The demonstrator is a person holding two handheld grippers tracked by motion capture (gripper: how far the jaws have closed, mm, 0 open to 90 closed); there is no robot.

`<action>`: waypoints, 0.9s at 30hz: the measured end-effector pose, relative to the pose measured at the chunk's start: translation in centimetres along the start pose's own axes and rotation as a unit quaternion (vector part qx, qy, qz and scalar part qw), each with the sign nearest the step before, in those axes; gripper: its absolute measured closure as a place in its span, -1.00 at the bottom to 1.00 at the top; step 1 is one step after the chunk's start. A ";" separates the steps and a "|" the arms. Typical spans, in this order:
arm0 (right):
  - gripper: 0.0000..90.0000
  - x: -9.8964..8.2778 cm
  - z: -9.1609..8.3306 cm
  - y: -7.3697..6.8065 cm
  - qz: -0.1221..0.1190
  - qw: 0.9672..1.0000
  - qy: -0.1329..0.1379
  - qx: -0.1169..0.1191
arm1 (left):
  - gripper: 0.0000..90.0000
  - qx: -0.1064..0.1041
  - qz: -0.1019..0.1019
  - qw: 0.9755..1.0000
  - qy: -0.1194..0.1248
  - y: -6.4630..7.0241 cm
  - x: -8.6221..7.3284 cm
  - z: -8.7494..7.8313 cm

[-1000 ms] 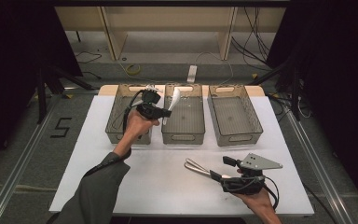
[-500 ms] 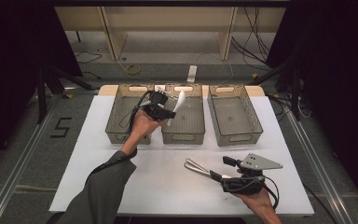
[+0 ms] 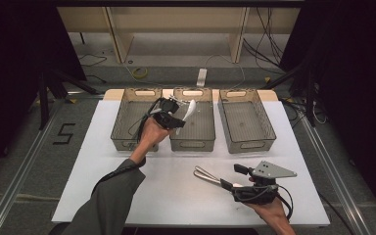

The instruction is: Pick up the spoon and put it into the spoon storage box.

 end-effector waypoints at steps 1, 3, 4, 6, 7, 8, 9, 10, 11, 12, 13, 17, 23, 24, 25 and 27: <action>-0.40 0.0 0.0 0.0 0.000 1.000 0.001 0.000 | 0.87 -0.001 -0.002 1.000 -0.001 0.0 0.0 0.1; -0.40 0.0 0.0 0.0 0.001 1.000 0.000 0.000 | 0.87 0.006 0.004 1.000 -0.007 0.0 -0.1 0.2; -0.40 0.0 0.0 0.0 0.001 1.000 0.000 0.000 | 0.87 0.007 0.005 1.000 -0.011 0.1 -0.1 0.3; -0.40 0.0 0.0 0.0 -0.001 1.000 0.001 0.000 | 0.87 0.001 0.002 1.000 -0.012 0.1 -0.2 0.5; -0.40 0.0 0.0 0.0 0.000 1.000 0.001 0.000 | 0.86 0.000 -0.001 1.000 -0.010 0.1 -0.2 0.6; -0.40 0.0 0.0 0.0 0.001 1.000 0.000 0.000 | 0.83 -0.005 -0.009 1.000 0.000 0.0 -0.2 0.6; -0.40 0.0 0.0 0.0 0.000 1.000 0.000 0.000 | 0.69 -0.010 -0.021 1.000 0.008 0.0 0.0 0.5; -0.40 0.0 0.0 0.0 -0.001 1.000 0.001 0.000 | 0.54 -0.013 -0.024 1.000 0.011 0.0 0.1 0.3; -0.40 0.0 -0.1 0.0 -0.001 1.000 0.001 0.000 | 0.48 -0.012 -0.025 0.999 0.016 0.1 0.2 0.2; -0.40 0.0 0.0 0.1 0.000 1.000 0.002 0.000 | 0.42 -0.014 -0.023 1.000 0.017 0.2 0.3 0.0; -0.40 0.0 0.0 0.1 0.000 1.000 0.001 0.000 | 0.34 -0.017 -0.021 0.999 0.017 0.3 0.4 -0.2; -0.40 0.0 -0.1 0.0 -0.001 1.000 0.002 0.000 | 0.08 -0.019 -0.013 1.000 0.017 0.6 0.6 -0.8; -0.40 0.0 0.0 0.0 0.001 1.000 0.000 -0.002 | -0.23 -0.026 -0.014 0.999 0.027 0.6 -0.1 -2.1; -0.40 0.0 0.0 0.0 0.001 1.000 0.000 -0.002 | -0.26 -0.026 -0.015 0.999 0.030 0.5 -0.3 -2.4; -0.40 0.0 0.0 0.1 0.001 1.000 0.000 -0.002 | -0.28 -0.026 -0.013 0.999 0.030 0.4 -0.5 -2.7; -0.40 0.0 0.0 0.1 0.001 1.000 0.000 -0.003 | -0.32 -0.026 -0.012 0.999 0.036 0.3 -0.9 -3.4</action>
Point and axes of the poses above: each handheld gripper's, and its own axes: z roughly forward along the jaws, x roughly out of its top, y roughly to its right, the point moved 4 cm from there along z, roughly forward along the jaws, and after that the axes turned 3 degrees about -z, right-handed, at the moved point
